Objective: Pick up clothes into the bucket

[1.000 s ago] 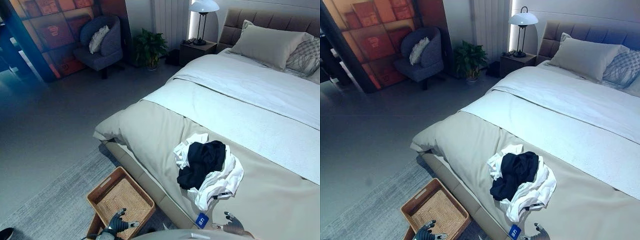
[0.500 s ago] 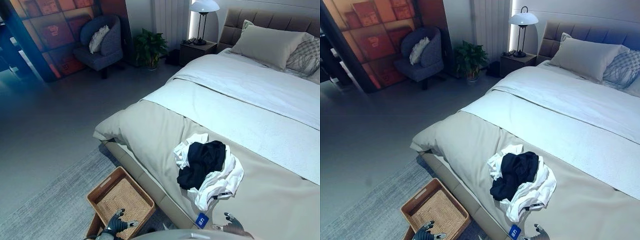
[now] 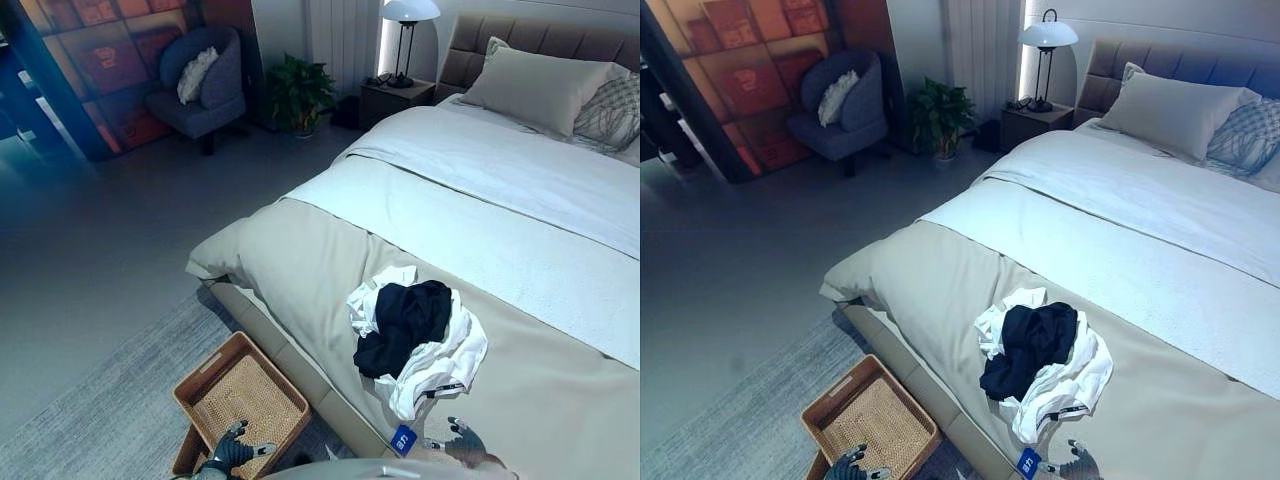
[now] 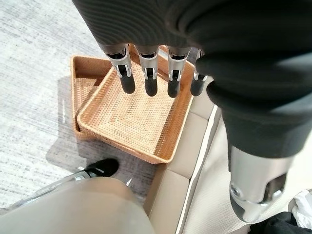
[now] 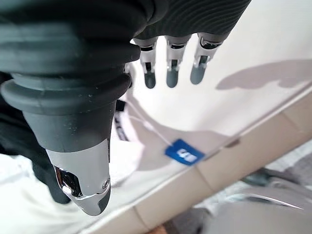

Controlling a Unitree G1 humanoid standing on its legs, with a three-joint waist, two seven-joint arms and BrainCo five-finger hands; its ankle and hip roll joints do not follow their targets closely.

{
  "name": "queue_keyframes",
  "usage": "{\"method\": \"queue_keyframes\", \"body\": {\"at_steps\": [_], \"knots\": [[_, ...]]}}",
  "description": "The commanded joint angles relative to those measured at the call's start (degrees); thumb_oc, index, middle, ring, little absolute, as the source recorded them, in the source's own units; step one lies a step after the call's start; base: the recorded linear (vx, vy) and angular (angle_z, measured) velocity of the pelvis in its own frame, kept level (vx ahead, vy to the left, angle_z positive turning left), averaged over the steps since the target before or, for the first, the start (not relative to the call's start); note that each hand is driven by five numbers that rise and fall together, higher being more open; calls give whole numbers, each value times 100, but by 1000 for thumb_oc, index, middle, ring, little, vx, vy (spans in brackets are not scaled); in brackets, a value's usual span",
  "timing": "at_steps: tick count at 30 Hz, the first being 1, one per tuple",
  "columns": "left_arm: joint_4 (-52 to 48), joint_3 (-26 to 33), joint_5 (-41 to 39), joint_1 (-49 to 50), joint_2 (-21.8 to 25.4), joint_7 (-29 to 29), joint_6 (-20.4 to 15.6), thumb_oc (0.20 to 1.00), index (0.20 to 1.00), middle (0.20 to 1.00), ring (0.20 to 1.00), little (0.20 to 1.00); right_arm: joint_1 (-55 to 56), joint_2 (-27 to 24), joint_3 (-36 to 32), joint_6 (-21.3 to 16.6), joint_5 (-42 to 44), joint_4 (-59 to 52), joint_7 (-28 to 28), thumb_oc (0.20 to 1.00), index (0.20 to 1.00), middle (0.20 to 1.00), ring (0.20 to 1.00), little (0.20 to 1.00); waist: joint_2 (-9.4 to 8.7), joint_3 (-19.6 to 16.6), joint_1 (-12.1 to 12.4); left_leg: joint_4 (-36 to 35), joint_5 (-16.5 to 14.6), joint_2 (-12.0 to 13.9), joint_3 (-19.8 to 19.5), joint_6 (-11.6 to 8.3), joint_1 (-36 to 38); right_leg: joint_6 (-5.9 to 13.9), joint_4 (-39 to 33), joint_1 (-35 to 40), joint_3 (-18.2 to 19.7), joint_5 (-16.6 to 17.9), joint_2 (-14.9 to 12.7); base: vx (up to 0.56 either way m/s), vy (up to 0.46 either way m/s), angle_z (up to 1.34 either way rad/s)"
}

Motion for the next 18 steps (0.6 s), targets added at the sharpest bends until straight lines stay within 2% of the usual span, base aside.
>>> {"method": "queue_keyframes", "body": {"at_steps": [1,4,7,10,11,16,17,18], "knots": [[196,24,-210,-446,-312,100,-25,1000,1000,1000,1000,1000,-703,-24,-250,-101,535,-213,-333,1000,1000,1000,1000,1000,-290,288,114,423,-700,18,-255,-41,26,438,151,-392,-125,431,-584,-20,-13,11],[-36,-19,-324,-493,-237,206,-8,1000,1000,1000,1000,1000,-1043,-225,-152,-92,538,-1189,-429,1000,1000,1000,1000,1000,-312,468,162,583,-700,-23,-316,-26,-184,419,301,-580,-101,423,-609,-73,-8,9],[-451,-71,-294,-427,-223,402,-68,1000,1000,1000,1000,1000,-1134,-506,-295,-142,-163,-2556,-993,1000,1000,1000,1000,1000,-281,673,179,737,-697,-65,-375,1,-426,410,464,-797,-91,401,-643,-75,10,9],[-587,-160,-347,-527,-219,551,-102,1000,1000,1000,1000,1000,-1499,-730,-462,-125,-362,-2729,-1391,1000,1000,1000,1000,1000,-245,871,243,833,-667,-114,-468,14,-635,397,618,-983,-156,365,-682,-72,13,13],[-660,-233,-417,-586,-207,627,-122,1000,1000,1000,1000,1000,-1805,-818,-517,-116,-398,-2752,-1594,1000,1000,1000,1000,1000,-201,1038,297,873,-626,-135,-542,23,-770,382,778,-1141,-212,339,-728,-79,22,13],[-783,-324,-485,-679,-193,741,-133,1000,1000,1000,1000,1000,-2232,-1029,-492,-15,-770,-2795,-1900,1000,1000,1000,1000,1000,-113,1287,355,946,-577,-184,-664,57,-982,354,1165,-1460,-271,251,-838,-62,30,21],[-797,-416,-523,-779,-192,861,-146,1000,1000,1000,1000,1000,-2586,-1174,-452,93,-1064,-2706,-2228,1000,1000,1000,1000,1000,-6,1480,407,948,-532,-221,-748,93,-1080,350,1425,-1664,-314,204,-923,-41,48,19],[-796,-413,-523,-788,-196,863,-144,1000,1000,1000,1000,1000,-2599,-1176,-450,92,-1066,-2699,-2232,1000,1000,1000,1000,1000,-6,1482,400,952,-530,-226,-751,94,-1091,351,1448,-1682,-315,193,-930,-53,68,17]]}}
